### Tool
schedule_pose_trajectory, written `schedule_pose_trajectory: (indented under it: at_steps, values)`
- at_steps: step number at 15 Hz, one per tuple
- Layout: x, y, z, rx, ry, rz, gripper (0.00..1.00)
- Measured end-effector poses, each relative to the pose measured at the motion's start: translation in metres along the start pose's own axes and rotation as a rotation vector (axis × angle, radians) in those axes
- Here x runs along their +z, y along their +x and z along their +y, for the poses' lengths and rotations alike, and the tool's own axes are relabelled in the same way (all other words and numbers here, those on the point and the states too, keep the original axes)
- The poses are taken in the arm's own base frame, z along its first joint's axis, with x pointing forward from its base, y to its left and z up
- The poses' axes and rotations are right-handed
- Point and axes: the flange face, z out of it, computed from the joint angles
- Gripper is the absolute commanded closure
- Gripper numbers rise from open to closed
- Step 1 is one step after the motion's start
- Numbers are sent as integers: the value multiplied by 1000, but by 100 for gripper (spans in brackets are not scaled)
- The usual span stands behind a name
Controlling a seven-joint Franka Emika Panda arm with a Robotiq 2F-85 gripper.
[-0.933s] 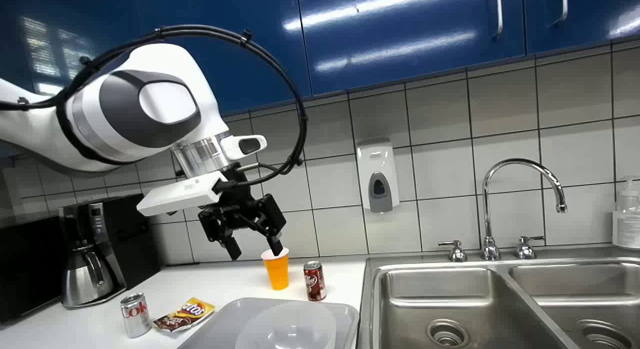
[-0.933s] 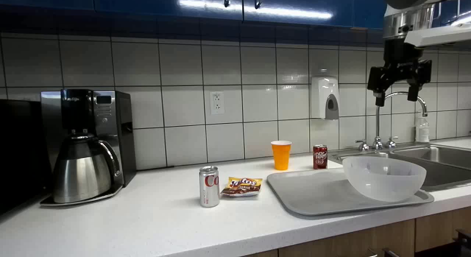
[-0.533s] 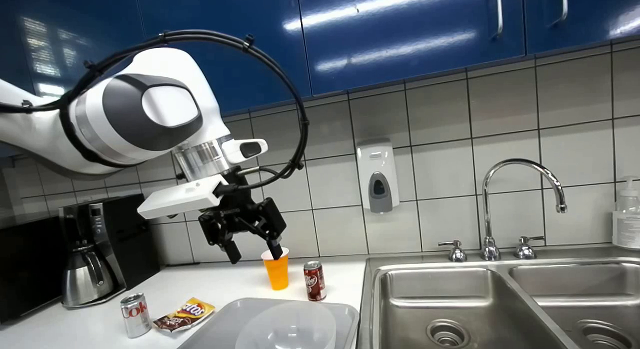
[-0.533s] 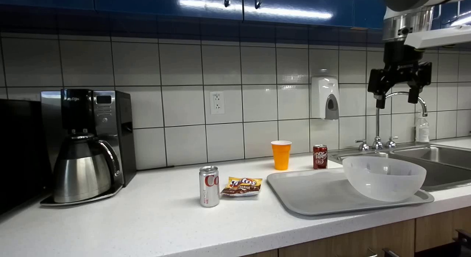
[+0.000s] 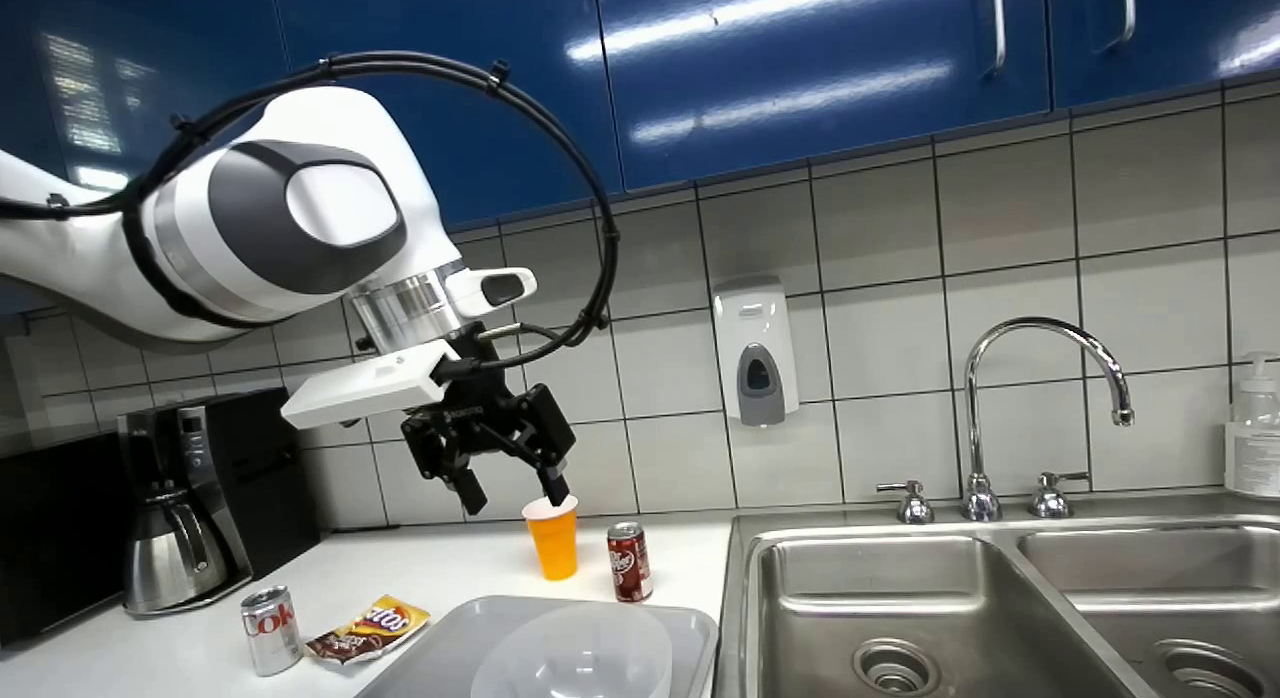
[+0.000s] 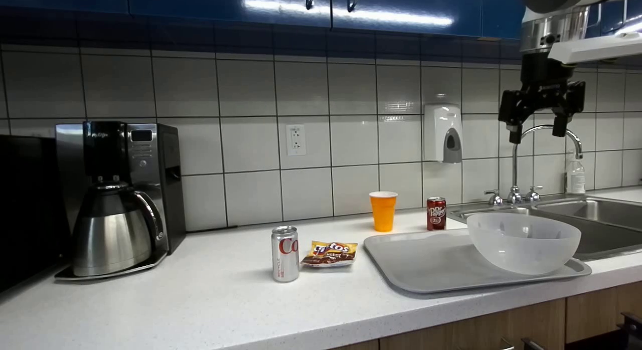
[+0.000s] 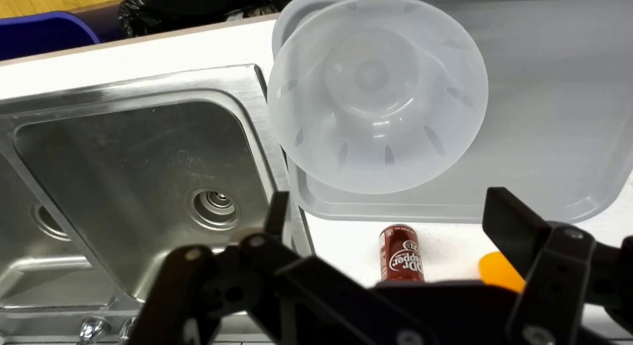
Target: Put the two cans on the grey tray
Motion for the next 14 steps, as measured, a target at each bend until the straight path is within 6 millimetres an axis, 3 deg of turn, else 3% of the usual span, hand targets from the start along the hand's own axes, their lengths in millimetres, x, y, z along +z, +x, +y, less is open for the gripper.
schedule_pose_trajectory:
  at_steps: [6,14]
  values:
    - [-1,15,-1,14,11,81,0]
    - [37,32,-6,47,34,95,0]
